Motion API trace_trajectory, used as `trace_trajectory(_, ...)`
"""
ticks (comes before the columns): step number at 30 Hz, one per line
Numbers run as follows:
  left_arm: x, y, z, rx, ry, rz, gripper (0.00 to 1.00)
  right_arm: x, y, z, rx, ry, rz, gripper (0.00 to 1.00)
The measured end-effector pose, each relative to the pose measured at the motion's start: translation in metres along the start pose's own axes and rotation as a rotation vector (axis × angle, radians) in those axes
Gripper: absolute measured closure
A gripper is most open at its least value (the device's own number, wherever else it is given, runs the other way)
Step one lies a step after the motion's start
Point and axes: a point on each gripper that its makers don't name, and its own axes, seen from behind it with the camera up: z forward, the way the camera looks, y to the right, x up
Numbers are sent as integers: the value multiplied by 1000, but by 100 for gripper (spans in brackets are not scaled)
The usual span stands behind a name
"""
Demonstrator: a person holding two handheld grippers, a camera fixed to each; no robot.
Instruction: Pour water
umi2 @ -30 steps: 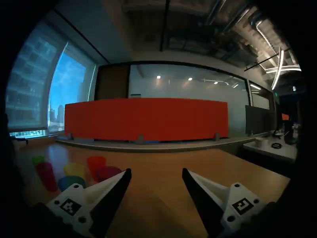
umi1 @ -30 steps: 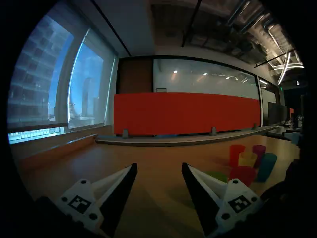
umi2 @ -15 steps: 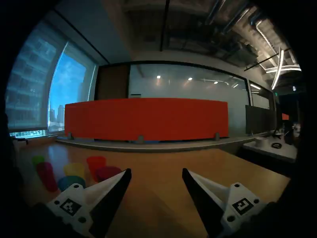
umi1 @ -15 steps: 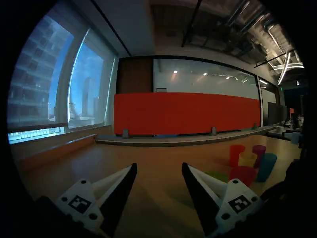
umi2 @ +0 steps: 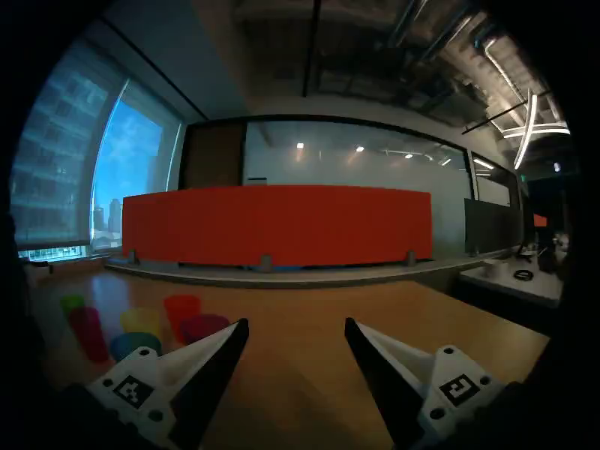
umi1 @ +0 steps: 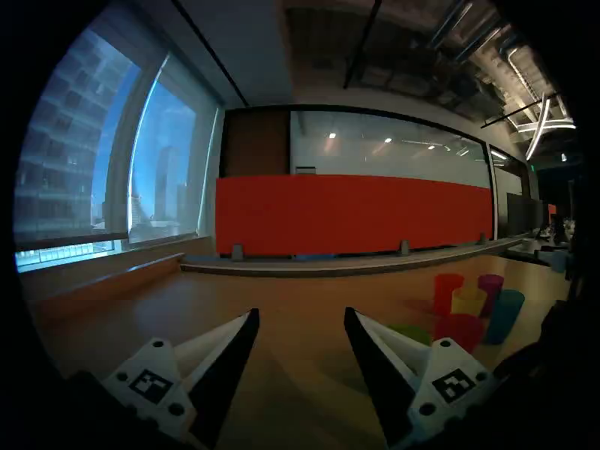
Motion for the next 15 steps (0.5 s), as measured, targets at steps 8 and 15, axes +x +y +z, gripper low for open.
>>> trace_trajectory(8, -1, 0, 0, 0, 0, 0, 17, 0, 0, 0, 0, 0, 0, 1)
trace_trajectory(15, -1, -1, 1, 0, 0, 0, 17, 0, 0, 0, 0, 0, 0, 1)
